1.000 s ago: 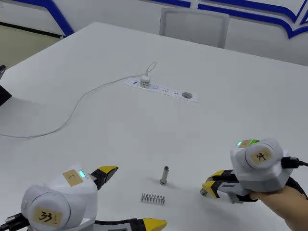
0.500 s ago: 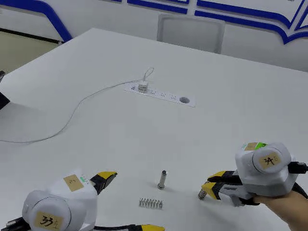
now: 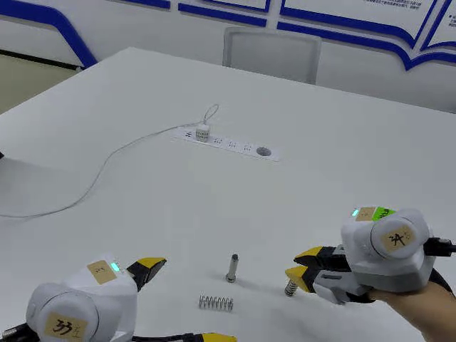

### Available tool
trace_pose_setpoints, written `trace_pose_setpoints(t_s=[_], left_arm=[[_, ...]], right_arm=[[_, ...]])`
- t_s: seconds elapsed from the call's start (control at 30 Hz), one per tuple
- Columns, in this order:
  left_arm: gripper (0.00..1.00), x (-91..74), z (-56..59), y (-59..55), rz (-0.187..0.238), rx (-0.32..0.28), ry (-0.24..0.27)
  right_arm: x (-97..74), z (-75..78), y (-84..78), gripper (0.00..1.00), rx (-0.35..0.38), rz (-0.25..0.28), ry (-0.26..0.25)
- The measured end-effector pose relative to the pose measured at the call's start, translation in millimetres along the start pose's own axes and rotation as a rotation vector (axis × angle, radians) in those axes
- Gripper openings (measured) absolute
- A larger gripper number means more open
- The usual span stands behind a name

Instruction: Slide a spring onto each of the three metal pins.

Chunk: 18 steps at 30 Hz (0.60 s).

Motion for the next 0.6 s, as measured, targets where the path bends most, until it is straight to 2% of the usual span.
trace_pose_setpoints(t_s=[0.23,0.6], left_arm=[[0.91,-1.0,-3.2,0.1,0.004,-0.004,0.015],[0.90,-1.5,-5.8,-1.1,0.001,-0.014,0.024]], right_arm=[[12.3,-20.0,3.0,0.15,-0.032,-0.006,0.062],[35.2,-47.8,-2.0,0.16,-0.069,-0.042,0.150]])
Point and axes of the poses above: the centre of the closed fingertips' face, and the gripper's own axes: x roughly forward along the fingers, z roughly to its right, y roughly out of its top, the point moved 3 cm from there along -x, roughly backward along the fingers, and after that the axes turned 11 degrees about x, right-handed, at the moved point
